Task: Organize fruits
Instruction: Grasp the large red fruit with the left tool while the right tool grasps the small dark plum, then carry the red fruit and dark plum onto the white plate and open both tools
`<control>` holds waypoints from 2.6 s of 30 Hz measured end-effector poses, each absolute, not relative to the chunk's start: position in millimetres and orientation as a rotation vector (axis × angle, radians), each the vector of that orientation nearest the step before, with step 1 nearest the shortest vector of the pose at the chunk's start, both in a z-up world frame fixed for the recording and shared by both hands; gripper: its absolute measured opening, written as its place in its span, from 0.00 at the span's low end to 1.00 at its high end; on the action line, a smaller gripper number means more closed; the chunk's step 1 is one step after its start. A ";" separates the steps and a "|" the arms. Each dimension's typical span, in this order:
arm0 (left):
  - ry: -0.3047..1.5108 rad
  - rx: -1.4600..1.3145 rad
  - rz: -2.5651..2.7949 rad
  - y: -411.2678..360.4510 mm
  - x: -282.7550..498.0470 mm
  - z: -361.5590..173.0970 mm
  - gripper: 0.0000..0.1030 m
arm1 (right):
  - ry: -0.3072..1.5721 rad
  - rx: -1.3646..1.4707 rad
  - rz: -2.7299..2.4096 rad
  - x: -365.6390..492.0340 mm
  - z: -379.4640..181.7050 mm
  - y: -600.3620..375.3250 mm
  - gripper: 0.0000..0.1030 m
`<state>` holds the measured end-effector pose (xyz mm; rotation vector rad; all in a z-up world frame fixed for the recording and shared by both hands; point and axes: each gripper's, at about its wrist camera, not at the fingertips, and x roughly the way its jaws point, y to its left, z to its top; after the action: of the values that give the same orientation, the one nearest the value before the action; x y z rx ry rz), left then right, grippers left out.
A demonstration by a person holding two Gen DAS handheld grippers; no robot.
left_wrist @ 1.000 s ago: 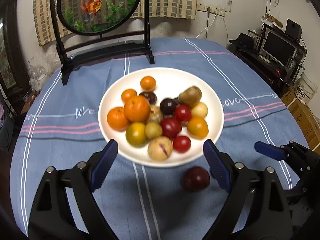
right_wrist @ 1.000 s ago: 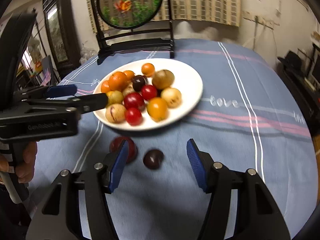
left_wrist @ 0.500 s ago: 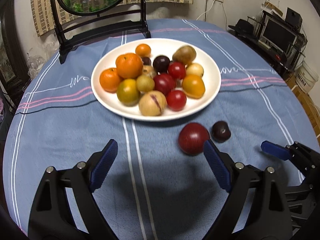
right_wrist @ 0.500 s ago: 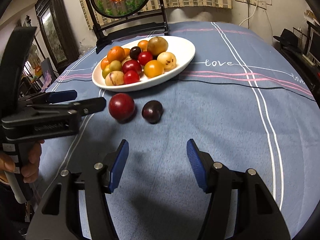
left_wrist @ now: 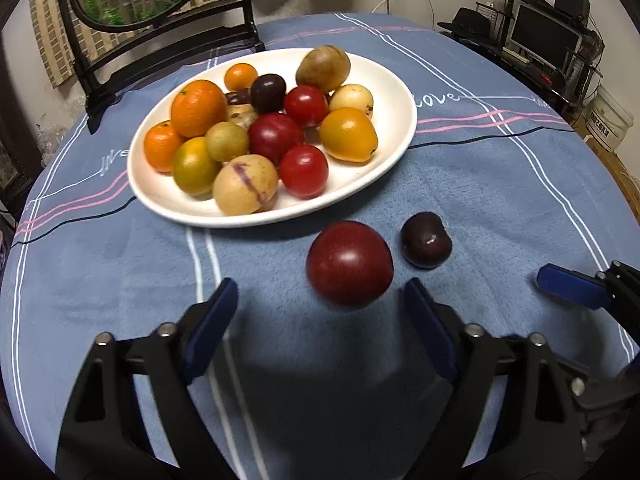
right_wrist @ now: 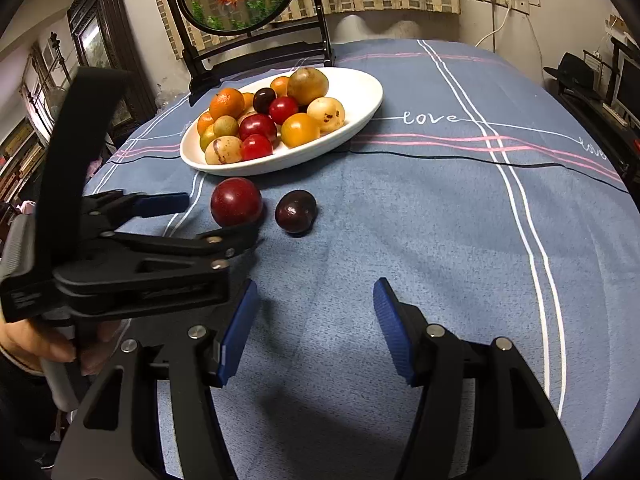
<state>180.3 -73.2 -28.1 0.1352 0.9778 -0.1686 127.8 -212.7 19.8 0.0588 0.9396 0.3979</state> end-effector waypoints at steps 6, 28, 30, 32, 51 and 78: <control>0.949 0.117 -0.245 -78.2 184.0 -30.3 0.41 | 0.957 0.047 0.384 131.1 17.4 -211.8 0.59; 0.926 0.032 -0.222 -14.9 165.9 -23.2 0.41 | 1.010 -0.173 0.346 195.7 6.6 -149.6 0.29; 0.930 0.027 -0.228 -14.2 165.6 -23.3 0.41 | 1.006 -0.160 0.356 193.8 9.2 -152.6 0.29; 0.926 0.027 -0.229 -14.8 164.6 -21.8 0.41 | 0.990 -0.151 0.352 191.9 14.5 -156.8 0.29; 0.866 0.057 -0.256 -23.5 166.8 17.2 0.41 | 0.863 -0.055 0.406 187.1 62.7 -177.8 0.30; 0.854 0.051 -0.217 -30.9 304.6 36.4 0.41 | 0.846 0.035 0.448 349.4 68.7 -146.7 0.30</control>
<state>304.6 -30.9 36.4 0.0515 0.8537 -0.2173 349.4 -146.7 68.7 0.0354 0.8458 0.4480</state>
